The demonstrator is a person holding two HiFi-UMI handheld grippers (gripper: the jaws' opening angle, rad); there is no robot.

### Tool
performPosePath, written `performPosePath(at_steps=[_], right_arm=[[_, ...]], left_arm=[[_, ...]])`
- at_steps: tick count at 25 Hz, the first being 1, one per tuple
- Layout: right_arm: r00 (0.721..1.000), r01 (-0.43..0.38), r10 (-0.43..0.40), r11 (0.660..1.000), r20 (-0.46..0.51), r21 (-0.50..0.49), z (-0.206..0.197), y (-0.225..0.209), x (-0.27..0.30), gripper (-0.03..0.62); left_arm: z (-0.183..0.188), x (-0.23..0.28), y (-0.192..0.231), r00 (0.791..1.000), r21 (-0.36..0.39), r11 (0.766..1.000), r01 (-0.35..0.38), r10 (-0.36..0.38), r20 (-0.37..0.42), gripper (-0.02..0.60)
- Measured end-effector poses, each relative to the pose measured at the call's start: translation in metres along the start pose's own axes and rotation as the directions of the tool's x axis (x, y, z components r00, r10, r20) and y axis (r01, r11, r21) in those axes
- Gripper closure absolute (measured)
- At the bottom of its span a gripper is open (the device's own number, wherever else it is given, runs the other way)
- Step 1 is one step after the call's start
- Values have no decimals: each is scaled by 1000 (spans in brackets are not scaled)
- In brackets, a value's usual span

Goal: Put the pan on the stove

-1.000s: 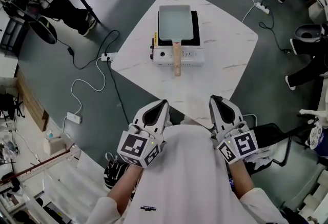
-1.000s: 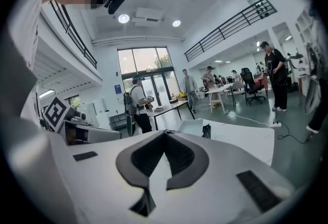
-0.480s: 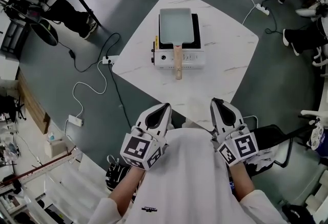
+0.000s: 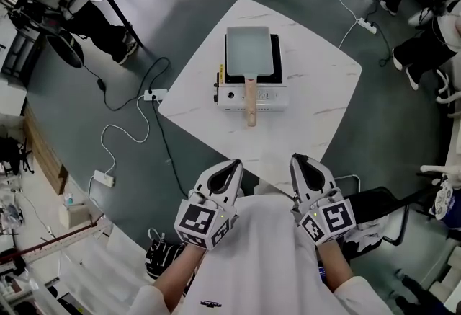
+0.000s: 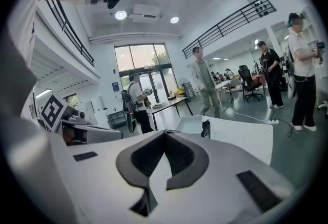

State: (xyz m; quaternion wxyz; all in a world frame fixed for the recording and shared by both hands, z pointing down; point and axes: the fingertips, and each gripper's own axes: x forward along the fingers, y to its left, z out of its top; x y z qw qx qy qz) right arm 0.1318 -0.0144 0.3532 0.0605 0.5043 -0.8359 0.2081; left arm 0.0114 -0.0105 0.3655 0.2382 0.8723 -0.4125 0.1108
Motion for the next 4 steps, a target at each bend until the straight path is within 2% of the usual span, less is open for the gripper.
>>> performPosePath(at_steps=[4], right_arm=[[1000, 5, -5, 1000, 3, 18, 1, 1, 4, 591]], left_arm=[[-3, 0, 1, 1000, -11, 1000, 2, -3, -6, 581]])
